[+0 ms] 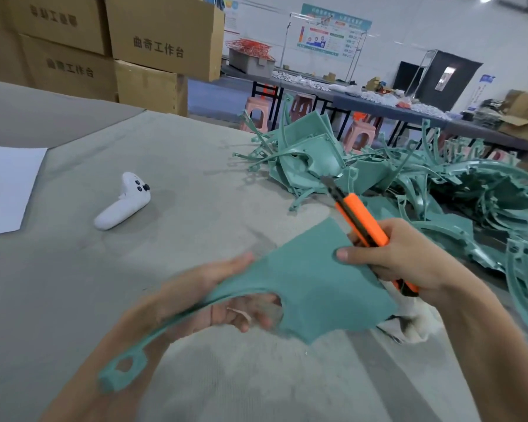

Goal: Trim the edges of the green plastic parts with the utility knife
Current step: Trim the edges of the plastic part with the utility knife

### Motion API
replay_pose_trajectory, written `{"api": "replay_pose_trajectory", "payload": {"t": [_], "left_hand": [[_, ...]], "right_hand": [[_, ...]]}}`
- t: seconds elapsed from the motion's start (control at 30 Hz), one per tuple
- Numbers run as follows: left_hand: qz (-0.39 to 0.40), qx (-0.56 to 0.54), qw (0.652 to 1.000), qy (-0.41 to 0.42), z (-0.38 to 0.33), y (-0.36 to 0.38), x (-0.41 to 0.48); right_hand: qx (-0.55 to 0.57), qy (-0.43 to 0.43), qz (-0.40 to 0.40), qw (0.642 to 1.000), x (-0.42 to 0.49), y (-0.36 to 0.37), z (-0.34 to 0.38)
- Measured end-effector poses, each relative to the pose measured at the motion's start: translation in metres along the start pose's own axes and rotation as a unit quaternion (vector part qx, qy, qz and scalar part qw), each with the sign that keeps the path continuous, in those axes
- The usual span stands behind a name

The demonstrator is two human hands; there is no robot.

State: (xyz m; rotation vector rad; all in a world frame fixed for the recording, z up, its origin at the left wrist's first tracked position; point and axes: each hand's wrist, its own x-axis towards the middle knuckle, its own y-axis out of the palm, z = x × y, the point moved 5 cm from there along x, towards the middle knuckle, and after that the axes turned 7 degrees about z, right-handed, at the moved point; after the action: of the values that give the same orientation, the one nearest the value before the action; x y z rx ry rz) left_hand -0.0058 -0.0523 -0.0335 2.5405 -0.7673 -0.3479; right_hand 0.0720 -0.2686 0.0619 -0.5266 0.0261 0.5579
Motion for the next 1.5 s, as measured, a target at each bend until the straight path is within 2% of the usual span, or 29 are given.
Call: {"api": "replay_pose_trajectory", "payload": {"t": [0.03,0.1,0.17,0.23,0.3,0.33,0.4,0.43,0.53,0.6,0.67,0.77,0.87,0.97,1.07,1.23,1.4,1.5], "left_hand": [[-0.017,-0.083,0.996,0.009,-0.003,-0.004,-0.003],[-0.097,-0.229,0.967,0.063,-0.01,-0.014,-0.008],[-0.222,-0.224,0.939,0.137,-0.015,-0.02,-0.012],[-0.347,-0.076,0.906,0.23,-0.02,-0.017,-0.019],[-0.419,0.138,0.839,0.318,-0.028,0.002,-0.022],[-0.418,0.246,0.808,0.334,-0.028,0.014,-0.02],[-0.377,0.417,0.768,0.307,-0.018,0.032,-0.008],[-0.355,0.452,0.768,0.285,-0.012,0.035,-0.001],[-0.324,0.446,0.792,0.261,-0.002,0.035,0.011],[-0.338,0.435,0.791,0.266,-0.001,0.032,0.013],[-0.385,0.413,0.776,0.282,-0.002,0.029,0.008],[-0.474,0.389,0.729,0.304,-0.007,0.022,-0.002],[-0.49,0.406,0.701,0.321,-0.013,0.022,-0.005],[-0.487,0.416,0.705,0.304,-0.012,0.021,-0.006],[-0.502,0.438,0.692,0.279,-0.013,0.017,-0.01],[-0.474,0.399,0.73,0.288,-0.012,0.017,-0.011],[-0.473,0.457,0.692,0.298,-0.013,0.028,-0.008],[-0.469,0.468,0.68,0.313,-0.013,0.03,-0.009]], "right_hand": [[0.044,-0.009,-0.021,0.999,-0.001,-0.004,-0.001],[0.128,-0.028,-0.081,0.988,-0.002,-0.011,-0.004],[0.217,-0.048,-0.151,0.963,-0.001,-0.013,-0.01],[0.313,-0.07,-0.207,0.924,0.003,-0.004,-0.016],[0.344,-0.079,-0.253,0.901,0.006,0.013,-0.017],[0.323,-0.082,-0.272,0.903,0.007,0.023,-0.017],[0.247,-0.097,-0.295,0.918,0.007,0.042,-0.012],[0.212,-0.104,-0.296,0.926,0.007,0.053,-0.009],[0.119,-0.14,-0.264,0.947,0.007,0.087,0.003],[0.064,-0.171,-0.231,0.956,0.007,0.107,0.011],[0.028,-0.199,-0.195,0.96,0.006,0.117,0.015],[0.02,-0.223,-0.193,0.955,0.0,0.111,0.015],[-0.008,-0.232,-0.201,0.952,-0.004,0.1,0.01],[-0.053,-0.23,-0.174,0.956,-0.004,0.097,0.001],[-0.093,-0.217,-0.154,0.959,-0.001,0.095,-0.007],[-0.11,-0.217,-0.115,0.963,-0.003,0.096,-0.013],[-0.108,-0.237,-0.098,0.961,-0.012,0.097,-0.013],[-0.116,-0.243,-0.094,0.959,-0.014,0.098,-0.013]]}}
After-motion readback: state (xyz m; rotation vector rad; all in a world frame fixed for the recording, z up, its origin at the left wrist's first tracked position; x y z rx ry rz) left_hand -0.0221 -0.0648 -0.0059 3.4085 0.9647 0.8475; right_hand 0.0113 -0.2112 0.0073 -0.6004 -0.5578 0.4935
